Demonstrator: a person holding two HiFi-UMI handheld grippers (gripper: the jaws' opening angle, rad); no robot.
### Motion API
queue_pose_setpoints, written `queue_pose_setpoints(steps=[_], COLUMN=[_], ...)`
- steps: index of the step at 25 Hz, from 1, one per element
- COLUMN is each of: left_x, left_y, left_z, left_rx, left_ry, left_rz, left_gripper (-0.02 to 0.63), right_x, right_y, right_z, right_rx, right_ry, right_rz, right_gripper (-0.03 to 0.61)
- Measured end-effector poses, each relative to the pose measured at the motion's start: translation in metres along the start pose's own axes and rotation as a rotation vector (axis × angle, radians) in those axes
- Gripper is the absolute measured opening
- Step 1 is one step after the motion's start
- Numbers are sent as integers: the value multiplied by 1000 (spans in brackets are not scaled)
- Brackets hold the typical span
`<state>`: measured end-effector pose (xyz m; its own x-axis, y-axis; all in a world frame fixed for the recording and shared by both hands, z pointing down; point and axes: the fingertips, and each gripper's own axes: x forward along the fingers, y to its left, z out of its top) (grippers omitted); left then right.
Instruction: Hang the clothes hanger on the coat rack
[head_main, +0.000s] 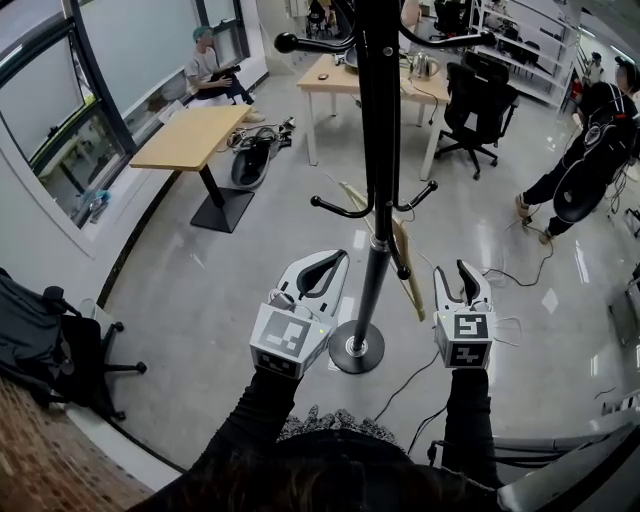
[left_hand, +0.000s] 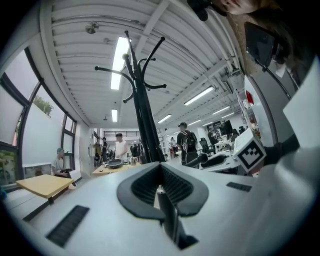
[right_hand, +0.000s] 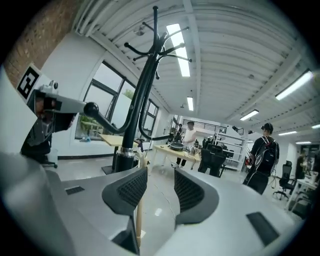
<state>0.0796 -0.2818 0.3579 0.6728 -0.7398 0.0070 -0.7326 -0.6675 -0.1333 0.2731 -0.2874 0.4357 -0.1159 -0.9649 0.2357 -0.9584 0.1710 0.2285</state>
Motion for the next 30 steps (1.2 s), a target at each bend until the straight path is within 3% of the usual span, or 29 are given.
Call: queue_pose_setpoints(steps=[16,18,21,30], left_x=[6,2,-2,-22], left_y=[-20,-17,-11,8], left_z=[0,-2,-4,-4], left_rx=[-10,-34,-47,-54], left_ry=[-26,-27,-28,-32], left_rz=[-56,-48,-55,-133], left_gripper=[8,8,8,8], right_x=[-19,-24,-30,-53], right_y=[23,29,35,66], right_z=[51,54,59,73], right_rx=[150,156,160,224], right_ry=[-162,-171,-182,-181], right_rz=[81,96,84,38], right_gripper=[156,127,21,11])
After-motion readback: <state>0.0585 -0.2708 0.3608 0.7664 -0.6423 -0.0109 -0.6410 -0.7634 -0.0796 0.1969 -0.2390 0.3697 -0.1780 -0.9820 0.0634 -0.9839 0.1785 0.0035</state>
